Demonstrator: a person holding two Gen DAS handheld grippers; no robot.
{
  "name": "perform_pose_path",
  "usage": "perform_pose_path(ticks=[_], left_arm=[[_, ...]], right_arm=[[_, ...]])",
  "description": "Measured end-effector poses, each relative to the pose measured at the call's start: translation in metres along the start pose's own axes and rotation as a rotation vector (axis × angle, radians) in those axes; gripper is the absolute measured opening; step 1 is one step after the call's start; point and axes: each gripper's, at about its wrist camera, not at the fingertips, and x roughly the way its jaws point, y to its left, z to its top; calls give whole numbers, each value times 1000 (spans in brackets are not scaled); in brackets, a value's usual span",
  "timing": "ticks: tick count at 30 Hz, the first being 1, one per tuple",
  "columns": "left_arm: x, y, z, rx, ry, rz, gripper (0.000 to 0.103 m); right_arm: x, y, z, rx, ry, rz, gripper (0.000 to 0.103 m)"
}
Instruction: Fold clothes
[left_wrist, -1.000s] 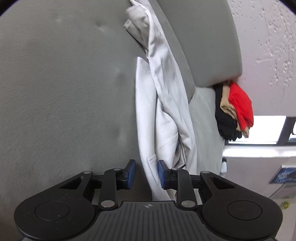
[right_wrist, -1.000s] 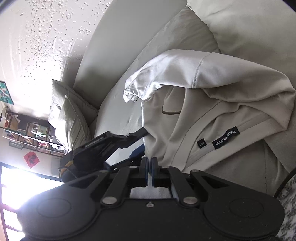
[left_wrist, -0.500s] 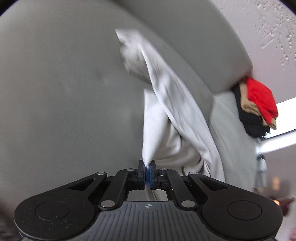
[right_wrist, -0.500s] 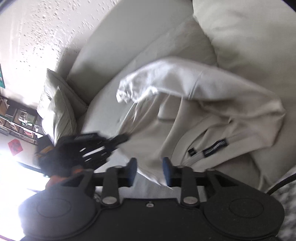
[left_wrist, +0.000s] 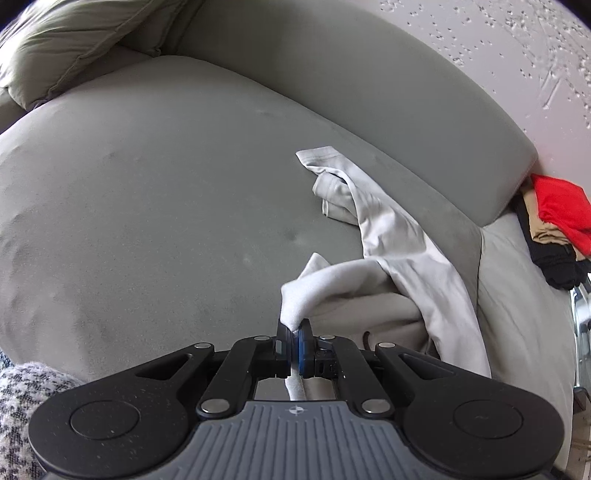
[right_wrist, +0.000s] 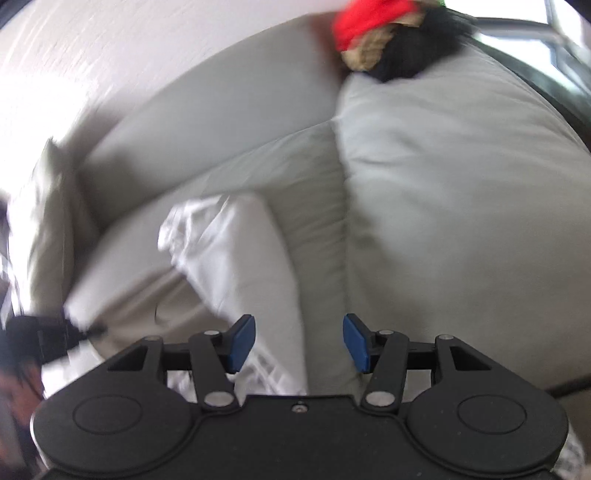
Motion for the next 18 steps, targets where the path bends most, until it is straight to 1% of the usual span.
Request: perform_pose_path(ticks=[3, 5, 6, 7, 8, 9, 10, 11, 12, 13, 15, 16, 17, 18], left_arm=[[-1, -2, 0, 17, -4, 0, 2], [-2, -1, 0, 18, -7, 1, 2], [-1, -2, 0, 21, -6, 2, 2], [-1, -2, 0, 25, -5, 2, 2], [-1, -2, -1, 28, -4, 3, 2], [0, -2, -1, 32, -3, 4, 2], [1, -3, -1, 37, -1, 2, 2], [2, -4, -1, 42, 1, 1, 2], [3, -4, -2, 46, 4, -1, 2], [4, -5, -2, 51, 6, -3, 2], [7, -7, -2, 64, 9, -2, 2], [8, -8, -2, 71, 9, 0, 2], [8, -8, -1, 76, 9, 3, 2], [8, -8, -1, 82, 2, 13, 2]], right_arm=[[19, 33, -2, -149, -22, -28, 51], [28, 57, -4, -248, -54, -29, 49], [32, 68, -6, -298, -73, -22, 43], [39, 77, -7, -335, -66, -17, 37], [46, 86, -8, -367, -50, -12, 37], [55, 92, -8, -407, -45, -34, 37], [64, 96, -7, -437, -48, -72, 37], [73, 98, -6, -462, -54, -114, 38], [82, 97, -4, -467, -48, -137, 42], [90, 94, 0, -463, -38, -153, 43], [99, 89, 6, -449, -17, -155, 41], [102, 86, 9, -442, -7, -153, 18], [106, 83, 12, -434, 4, -152, 5], [105, 78, 17, -401, -2, -152, 5]])
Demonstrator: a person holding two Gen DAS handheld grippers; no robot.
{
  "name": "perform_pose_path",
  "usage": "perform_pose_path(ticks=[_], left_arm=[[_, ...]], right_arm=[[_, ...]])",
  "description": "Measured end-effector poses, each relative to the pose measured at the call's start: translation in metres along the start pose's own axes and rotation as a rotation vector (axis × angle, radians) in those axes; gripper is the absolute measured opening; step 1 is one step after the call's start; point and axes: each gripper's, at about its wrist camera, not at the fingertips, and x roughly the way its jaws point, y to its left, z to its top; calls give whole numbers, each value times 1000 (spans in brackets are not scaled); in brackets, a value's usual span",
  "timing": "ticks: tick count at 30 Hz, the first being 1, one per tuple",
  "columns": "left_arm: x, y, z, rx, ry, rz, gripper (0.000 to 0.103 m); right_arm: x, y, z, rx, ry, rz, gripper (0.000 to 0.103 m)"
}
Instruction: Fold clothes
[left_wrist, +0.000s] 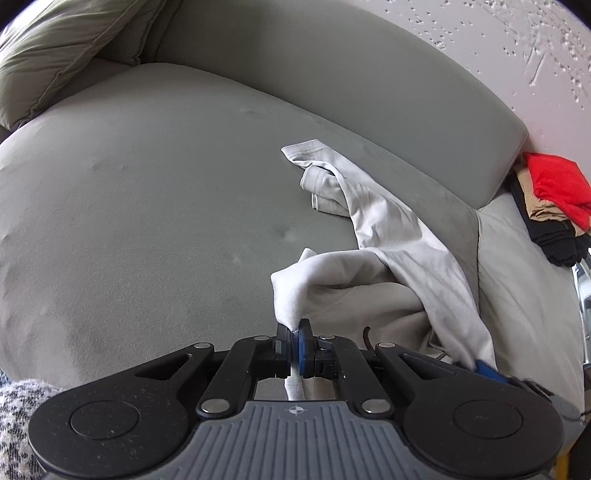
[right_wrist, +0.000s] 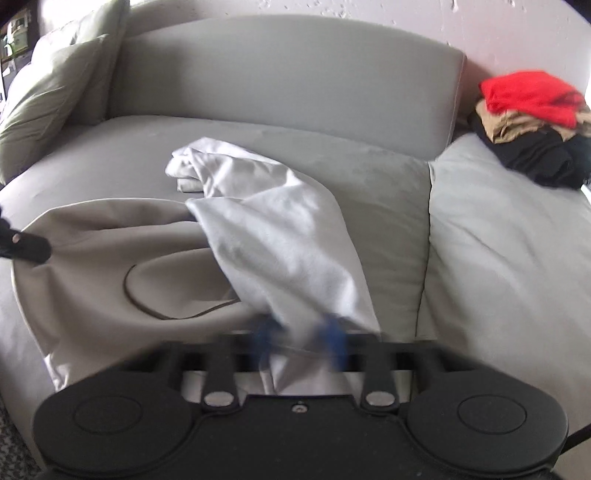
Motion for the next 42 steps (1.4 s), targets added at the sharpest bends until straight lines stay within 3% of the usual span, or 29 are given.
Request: perform_pose_path(ticks=[3, 8, 11, 14, 16, 18, 21, 27, 31, 32, 33, 35, 38, 39, 42], left_arm=[[-1, 3, 0, 0, -16, 30, 2], [3, 12, -2, -33, 1, 73, 2], [7, 12, -7, -32, 23, 85, 2], [9, 10, -10, -17, 39, 82, 2], [8, 8, -11, -11, 40, 80, 2], [7, 8, -13, -7, 38, 76, 2], [7, 9, -13, -18, 41, 73, 2], [5, 7, -12, -7, 43, 73, 2], [4, 6, -13, 0, 45, 69, 2], [4, 6, -13, 0, 45, 65, 2], [4, 6, -14, 0, 45, 61, 2], [5, 5, -15, -1, 51, 54, 2], [6, 4, -16, -2, 58, 46, 2], [6, 4, -16, -2, 57, 46, 2], [4, 5, -16, -4, 53, 48, 2]], right_arm=[[-9, -31, 7, 165, -29, -5, 5], [-32, -129, -11, 571, -65, -70, 4], [-40, -173, -35, 706, -28, -143, 3], [-53, -196, -57, 795, -15, -95, 8], [-63, -195, -65, 791, -6, -34, 23], [-67, -183, -66, 733, 7, 34, 28], [-54, -159, -57, 646, 60, 97, 32], [-12, -151, -56, 690, 143, 109, 33], [-18, -147, -57, 695, 155, 108, 28], [-24, -146, -59, 696, 159, 110, 24], [-28, -147, -60, 700, 151, 129, 9], [-32, -150, -62, 701, 134, 165, 4], [-25, -152, -61, 672, 150, 141, 14], [-21, -152, -62, 669, 157, 143, 24], [-16, -155, -63, 694, 143, 242, 28]])
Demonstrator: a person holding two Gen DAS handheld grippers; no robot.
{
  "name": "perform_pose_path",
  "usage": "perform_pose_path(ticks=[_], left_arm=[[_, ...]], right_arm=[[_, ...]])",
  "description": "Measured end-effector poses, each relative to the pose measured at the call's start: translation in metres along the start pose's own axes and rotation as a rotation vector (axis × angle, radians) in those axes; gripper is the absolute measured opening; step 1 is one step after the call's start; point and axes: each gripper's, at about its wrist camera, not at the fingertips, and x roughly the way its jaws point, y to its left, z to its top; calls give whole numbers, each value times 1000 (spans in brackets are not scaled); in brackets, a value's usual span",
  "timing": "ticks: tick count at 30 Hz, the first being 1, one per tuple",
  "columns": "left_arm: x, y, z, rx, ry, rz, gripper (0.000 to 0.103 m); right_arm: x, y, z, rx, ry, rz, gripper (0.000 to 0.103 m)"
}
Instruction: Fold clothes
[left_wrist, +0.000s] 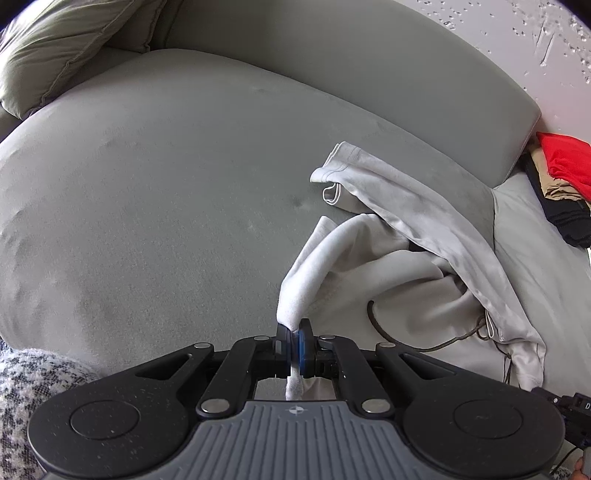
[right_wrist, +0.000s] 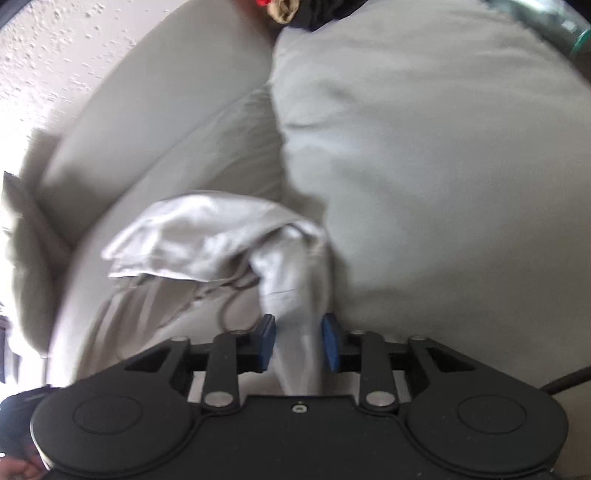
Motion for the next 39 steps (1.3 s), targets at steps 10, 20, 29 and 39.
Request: perform_pose_path(ticks=[10, 20, 29, 39], left_arm=[[4, 2, -1, -23, 19, -9, 2], [6, 16, -2, -90, 29, 0, 2], [16, 24, -5, -148, 114, -98, 14], [30, 35, 4, -229, 149, -158, 22]], right_arm=[[19, 3, 14, 6, 29, 29, 28], [-47, -22, 5, 100, -211, -147, 2], [-43, -43, 1, 181, -85, -25, 15], [-39, -36, -1, 144, -49, -4, 29]])
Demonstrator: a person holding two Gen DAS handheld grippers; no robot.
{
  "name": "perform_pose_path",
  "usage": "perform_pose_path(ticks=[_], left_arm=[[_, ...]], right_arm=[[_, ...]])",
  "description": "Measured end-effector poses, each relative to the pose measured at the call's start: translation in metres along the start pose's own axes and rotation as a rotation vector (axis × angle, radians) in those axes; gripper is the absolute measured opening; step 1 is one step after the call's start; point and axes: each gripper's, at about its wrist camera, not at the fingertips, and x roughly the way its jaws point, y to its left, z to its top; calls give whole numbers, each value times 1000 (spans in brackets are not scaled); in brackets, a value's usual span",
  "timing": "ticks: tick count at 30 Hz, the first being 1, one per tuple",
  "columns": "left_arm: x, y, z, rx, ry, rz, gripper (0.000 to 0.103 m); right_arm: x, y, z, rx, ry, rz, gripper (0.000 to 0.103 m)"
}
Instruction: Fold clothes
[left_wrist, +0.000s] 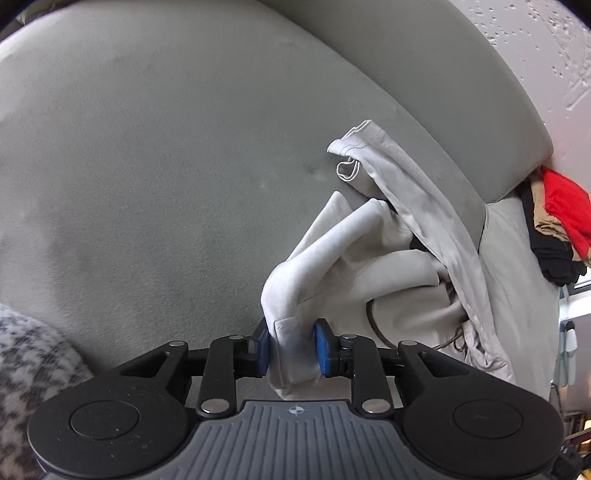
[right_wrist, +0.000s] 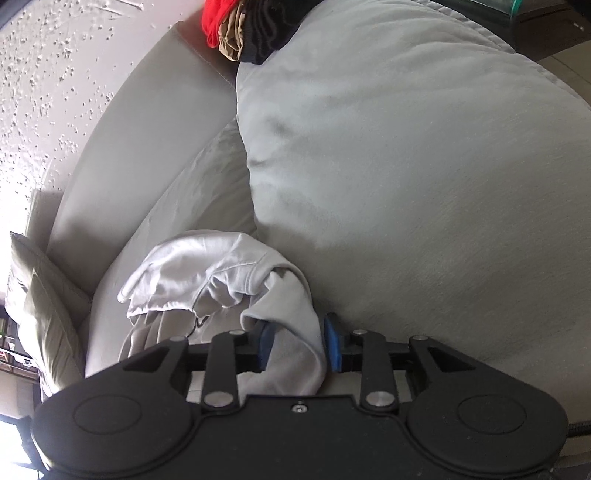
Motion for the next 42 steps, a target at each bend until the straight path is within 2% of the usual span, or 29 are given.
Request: perform_pose_path(ticks=[6, 8, 10, 11, 15, 18, 21, 22, 24, 25, 27, 30, 31, 33, 35, 38, 40, 41, 42], left_arm=[[10, 0, 3, -17, 9, -32, 21], [12, -1, 4, -11, 11, -26, 13], [10, -1, 4, -5, 10, -12, 4], [9, -1, 4, -2, 9, -4, 4], [-15, -7, 3, 19, -45, -28, 3], [-47, -20, 6, 46, -83, -105, 2], [-79, -47, 20, 60, -96, -186, 2], [-91, -59, 29, 63, -92, -212, 2], [-118, -86, 49, 88, -110, -242, 2], [-140, -98, 62, 95, -144, -271, 2], [-189, -117, 87, 95, -234, -348, 2], [-269, -112, 107, 31, -423, -509, 2], [-286, -109, 107, 24, -466, -533, 2], [-317, -103, 105, 18, -548, -570, 2], [-332, -101, 97, 22, -580, -590, 2], [-358, -96, 80, 28, -662, -668, 1], [-382, -88, 61, 67, -804, -749, 2], [-393, -85, 50, 99, -889, -743, 2], [-398, -86, 44, 115, -917, -711, 2]], right_arm=[[13, 5, -2, -41, 20, -29, 28], [17, 9, -2, -71, 23, -58, 23], [19, 17, -4, -125, 17, -122, 8], [18, 18, -5, -118, 15, -126, 3], [12, 19, -12, -33, 8, -85, 2], [5, 14, -19, 123, 52, 81, 2], [-2, 38, -22, 183, 90, 226, 2], [-7, 49, -18, 191, 86, 270, 2], [-35, 83, 7, 174, 14, 355, 2], [-50, 100, 22, 164, -27, 398, 2], [-100, 131, 53, 137, -170, 479, 2], [-179, 153, 80, 131, -388, 596, 2], [-203, 155, 83, 131, -459, 632, 2], [-223, 157, 80, 135, -498, 649, 2], [-238, 159, 75, 139, -519, 658, 2], [-243, 162, 59, 135, -471, 695, 2], [-271, 167, 42, 85, -564, 751, 2], [-288, 169, 33, 56, -623, 775, 2], [-299, 171, 25, 25, -665, 784, 2]])
